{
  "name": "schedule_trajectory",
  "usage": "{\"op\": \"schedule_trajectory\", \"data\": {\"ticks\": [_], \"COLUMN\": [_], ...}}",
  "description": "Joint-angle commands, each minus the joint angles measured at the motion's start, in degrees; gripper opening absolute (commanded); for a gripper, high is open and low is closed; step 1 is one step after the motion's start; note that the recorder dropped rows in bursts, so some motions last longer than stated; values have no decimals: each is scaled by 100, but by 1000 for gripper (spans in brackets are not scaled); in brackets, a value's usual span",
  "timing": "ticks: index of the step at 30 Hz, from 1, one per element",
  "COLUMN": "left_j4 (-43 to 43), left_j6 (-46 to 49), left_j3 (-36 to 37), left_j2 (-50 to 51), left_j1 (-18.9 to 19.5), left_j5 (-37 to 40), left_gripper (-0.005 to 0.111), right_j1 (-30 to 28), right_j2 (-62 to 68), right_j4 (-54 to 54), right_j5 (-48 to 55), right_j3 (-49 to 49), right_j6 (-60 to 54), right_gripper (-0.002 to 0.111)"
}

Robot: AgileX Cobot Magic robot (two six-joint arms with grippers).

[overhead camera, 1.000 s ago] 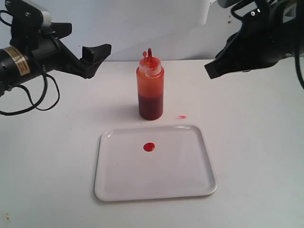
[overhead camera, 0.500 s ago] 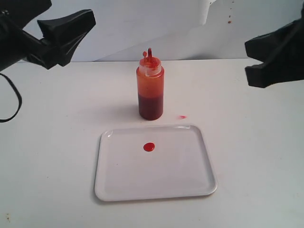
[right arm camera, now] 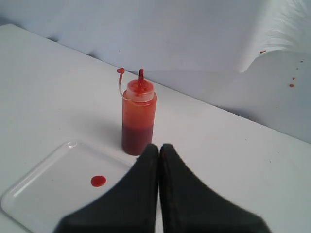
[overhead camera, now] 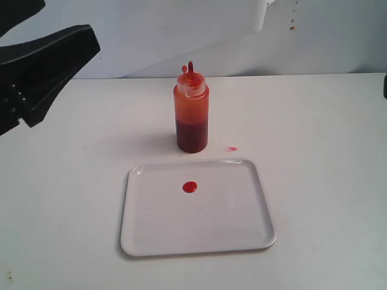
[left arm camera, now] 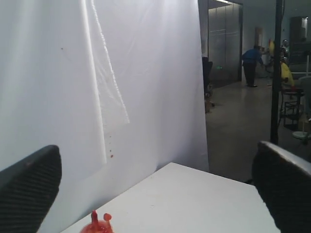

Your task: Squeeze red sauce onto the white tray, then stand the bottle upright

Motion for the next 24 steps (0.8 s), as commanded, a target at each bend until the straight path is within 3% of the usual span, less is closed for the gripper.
{"op": "schedule_trajectory", "data": {"ticks": [1,11,15,16,20,21,24], "left_j4": [561,1534,1697,1863,2562,2705,2856], "left_j6": [-640,-1862,-1862,-1862,-1862,-1862,-2008], "left_j3": [54,54,54,54,54,54,54], "left_j2": [-457,-1559,-1717,-1748,-1757,-1757,-1757], "left_j1": [7,7,7,7,7,7,7], "left_j5": [-28,-4,-16,-29,-27,-52,-67], "left_gripper": [105,101,75,58,10,2,0], "right_j1": [-6,-6,-6,-6,-6,-6,-6], "right_j2": [-499,-1011,-1011,-1011,-1011,-1011,-1011], "right_j4": [20,20,-2,-16,-16,-16,-16], "right_j5": [46,182,182,182,182,182,182], "right_j3": [299,356,356,356,356,356,356], "right_j6": [-159,-461,-456,-484,-564,-564,-586], "right_gripper": [0,0,0,0,0,0,0]}}
